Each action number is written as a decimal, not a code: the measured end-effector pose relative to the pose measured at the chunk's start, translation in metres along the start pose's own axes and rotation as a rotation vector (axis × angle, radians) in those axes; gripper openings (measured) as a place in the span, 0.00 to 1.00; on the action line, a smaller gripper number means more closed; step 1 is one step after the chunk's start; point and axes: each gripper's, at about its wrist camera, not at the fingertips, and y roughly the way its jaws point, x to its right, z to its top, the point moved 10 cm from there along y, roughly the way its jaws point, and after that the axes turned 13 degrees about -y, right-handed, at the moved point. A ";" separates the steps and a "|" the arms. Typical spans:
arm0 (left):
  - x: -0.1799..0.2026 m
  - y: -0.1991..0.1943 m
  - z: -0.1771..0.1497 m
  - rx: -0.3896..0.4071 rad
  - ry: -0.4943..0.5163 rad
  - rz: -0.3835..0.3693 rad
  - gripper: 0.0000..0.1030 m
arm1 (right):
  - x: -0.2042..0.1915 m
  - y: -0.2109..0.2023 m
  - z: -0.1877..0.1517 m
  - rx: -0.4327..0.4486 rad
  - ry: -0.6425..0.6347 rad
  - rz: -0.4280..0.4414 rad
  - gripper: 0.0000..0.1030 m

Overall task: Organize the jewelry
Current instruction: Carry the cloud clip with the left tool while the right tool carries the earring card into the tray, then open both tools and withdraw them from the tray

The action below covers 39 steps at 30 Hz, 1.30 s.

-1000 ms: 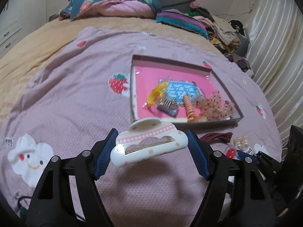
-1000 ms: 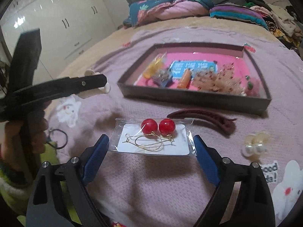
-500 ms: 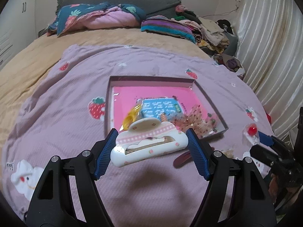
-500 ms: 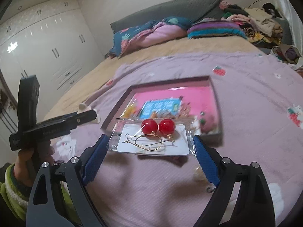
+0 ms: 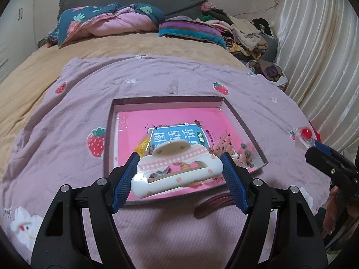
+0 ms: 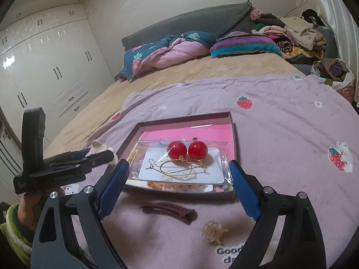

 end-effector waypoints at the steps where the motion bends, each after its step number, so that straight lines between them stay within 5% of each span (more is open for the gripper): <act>1: 0.001 0.002 0.000 -0.003 0.001 0.000 0.63 | 0.003 0.002 0.002 -0.001 0.001 -0.004 0.86; 17: 0.000 0.052 -0.004 -0.091 -0.007 0.003 0.64 | 0.028 0.053 0.012 -0.086 -0.009 -0.029 0.86; 39: -0.012 0.080 -0.024 -0.165 0.001 0.027 0.64 | 0.029 0.129 -0.025 -0.270 -0.031 -0.011 0.86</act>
